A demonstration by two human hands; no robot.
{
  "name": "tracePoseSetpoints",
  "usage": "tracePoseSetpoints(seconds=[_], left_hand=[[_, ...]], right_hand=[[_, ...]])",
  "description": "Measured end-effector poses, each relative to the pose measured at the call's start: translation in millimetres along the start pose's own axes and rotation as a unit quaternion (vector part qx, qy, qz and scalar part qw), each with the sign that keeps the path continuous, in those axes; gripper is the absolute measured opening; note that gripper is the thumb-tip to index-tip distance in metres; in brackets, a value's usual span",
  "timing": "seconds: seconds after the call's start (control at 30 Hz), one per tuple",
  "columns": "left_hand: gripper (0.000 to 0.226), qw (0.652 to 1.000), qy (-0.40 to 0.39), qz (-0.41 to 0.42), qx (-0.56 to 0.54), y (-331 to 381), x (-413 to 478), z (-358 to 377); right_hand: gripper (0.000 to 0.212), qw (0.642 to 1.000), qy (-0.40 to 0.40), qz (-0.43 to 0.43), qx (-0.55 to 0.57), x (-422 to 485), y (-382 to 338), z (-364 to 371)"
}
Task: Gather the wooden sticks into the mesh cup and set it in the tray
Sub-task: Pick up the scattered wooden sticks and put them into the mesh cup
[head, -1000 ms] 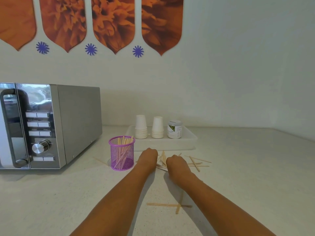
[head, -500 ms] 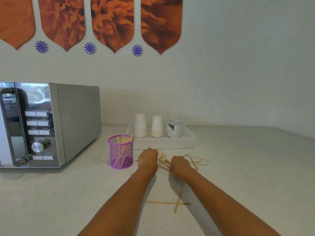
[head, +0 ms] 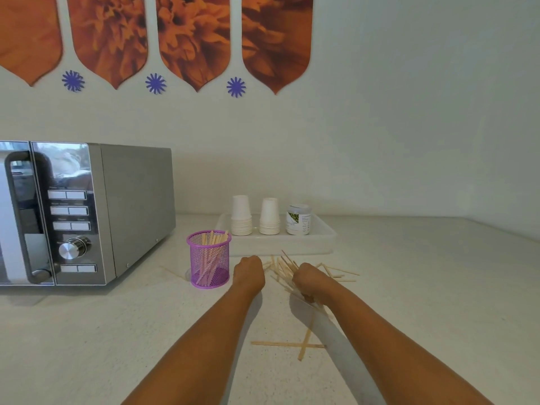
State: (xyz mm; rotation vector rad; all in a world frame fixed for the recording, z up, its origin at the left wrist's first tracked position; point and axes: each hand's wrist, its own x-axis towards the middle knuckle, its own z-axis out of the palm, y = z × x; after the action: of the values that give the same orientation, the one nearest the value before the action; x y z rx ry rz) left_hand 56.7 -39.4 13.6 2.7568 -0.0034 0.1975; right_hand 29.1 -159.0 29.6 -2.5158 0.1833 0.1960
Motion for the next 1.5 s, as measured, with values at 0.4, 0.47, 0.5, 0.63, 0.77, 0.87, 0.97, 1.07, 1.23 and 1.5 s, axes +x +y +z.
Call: tracePoseSetpoints(seconds=[0.4,0.47,0.5,0.63,0.77,0.87,0.97,1.07,1.23,1.5], left_hand=[[0.039,0.828,-0.113,-0.155,-0.527,22.9,-10.0,-24.4],[0.041,0.807,-0.091,-0.168,-0.559,26.4,-10.1,-21.8],[0.041,0.802,-0.078,-0.175,-0.566,27.4,-9.5,-20.9],[0.034,0.753,-0.062,-0.190,-0.627,30.4,-8.6,-20.8],[0.041,0.753,-0.107,-0.167,-0.628,29.6,-9.6,-21.3],[0.024,0.772,-0.069,-0.147,-0.615,26.6,-7.1,-18.2],[0.032,0.752,-0.036,-0.158,-0.640,28.0,-4.6,-19.4],[0.035,0.751,-0.006,-0.163,-0.639,30.6,-2.3,-21.5],[0.041,0.766,0.026,-0.156,-0.624,30.8,-5.8,-24.4],[0.036,0.740,0.113,-0.118,-0.653,28.7,-7.6,-31.9]], right_hand=[[0.045,0.937,0.009,0.019,0.348,-11.9,-20.7,17.6],[0.046,0.939,0.016,0.019,0.344,-15.4,-24.8,19.1],[0.045,0.941,0.017,0.017,0.337,-16.2,-26.3,20.2],[0.045,0.956,0.040,0.022,0.290,-15.9,-31.1,27.5],[0.033,0.964,0.052,0.018,0.261,-16.9,-38.3,28.6],[0.039,0.956,0.048,0.013,0.290,-17.5,-39.5,30.6],[0.041,0.949,0.044,-0.030,0.310,-13.7,-39.3,32.7],[0.040,0.941,0.042,-0.016,0.336,-11.0,-41.7,33.2],[0.034,0.925,0.027,-0.062,0.373,-13.1,-40.1,34.3],[0.046,0.920,-0.001,-0.047,0.390,-16.0,-37.9,34.1]])
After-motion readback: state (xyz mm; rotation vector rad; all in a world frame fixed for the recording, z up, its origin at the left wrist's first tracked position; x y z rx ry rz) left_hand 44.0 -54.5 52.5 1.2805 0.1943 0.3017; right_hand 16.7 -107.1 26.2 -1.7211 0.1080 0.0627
